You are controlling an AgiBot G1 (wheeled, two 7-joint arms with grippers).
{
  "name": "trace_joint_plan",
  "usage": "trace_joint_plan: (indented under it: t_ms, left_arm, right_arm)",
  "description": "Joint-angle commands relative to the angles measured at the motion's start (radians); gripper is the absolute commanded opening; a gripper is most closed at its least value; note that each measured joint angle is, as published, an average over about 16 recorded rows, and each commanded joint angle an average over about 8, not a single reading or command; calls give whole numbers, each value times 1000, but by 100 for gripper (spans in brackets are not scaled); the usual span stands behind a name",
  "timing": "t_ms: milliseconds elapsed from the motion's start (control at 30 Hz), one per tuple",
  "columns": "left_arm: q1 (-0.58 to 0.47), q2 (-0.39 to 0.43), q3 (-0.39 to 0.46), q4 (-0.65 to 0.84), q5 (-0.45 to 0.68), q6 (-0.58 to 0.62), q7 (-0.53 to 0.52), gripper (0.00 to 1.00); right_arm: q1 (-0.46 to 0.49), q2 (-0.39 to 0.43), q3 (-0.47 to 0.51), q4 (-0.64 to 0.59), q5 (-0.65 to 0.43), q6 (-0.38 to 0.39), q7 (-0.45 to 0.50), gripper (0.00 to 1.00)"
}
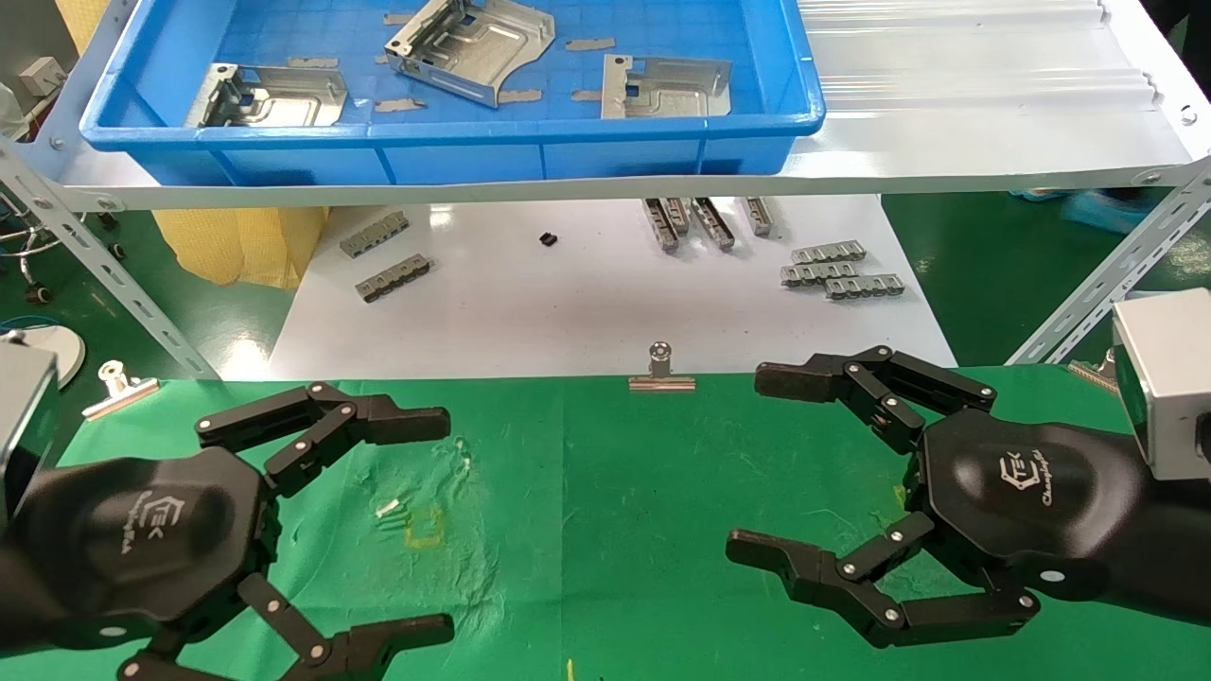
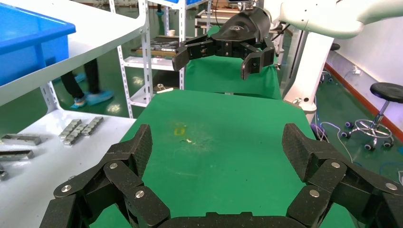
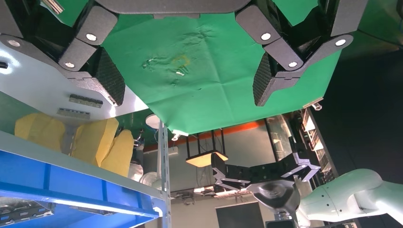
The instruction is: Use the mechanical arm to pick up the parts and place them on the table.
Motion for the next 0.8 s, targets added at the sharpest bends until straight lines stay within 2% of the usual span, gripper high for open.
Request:
trace_joint_plan:
  t_ms: [33,333,600,800]
  left_arm:
    - [0,0,0,0,0,0,0,100]
    - [0,0,0,0,0,0,0,100]
    - [0,0,0,0,0,0,0,100]
    - [0,0,0,0,0,0,0,100]
  right_arm:
    - [0,0,0,0,0,0,0,100]
    - [0,0,0,0,0,0,0,100]
    - [0,0,0,0,0,0,0,0]
    - [0,0,0,0,0,0,0,0]
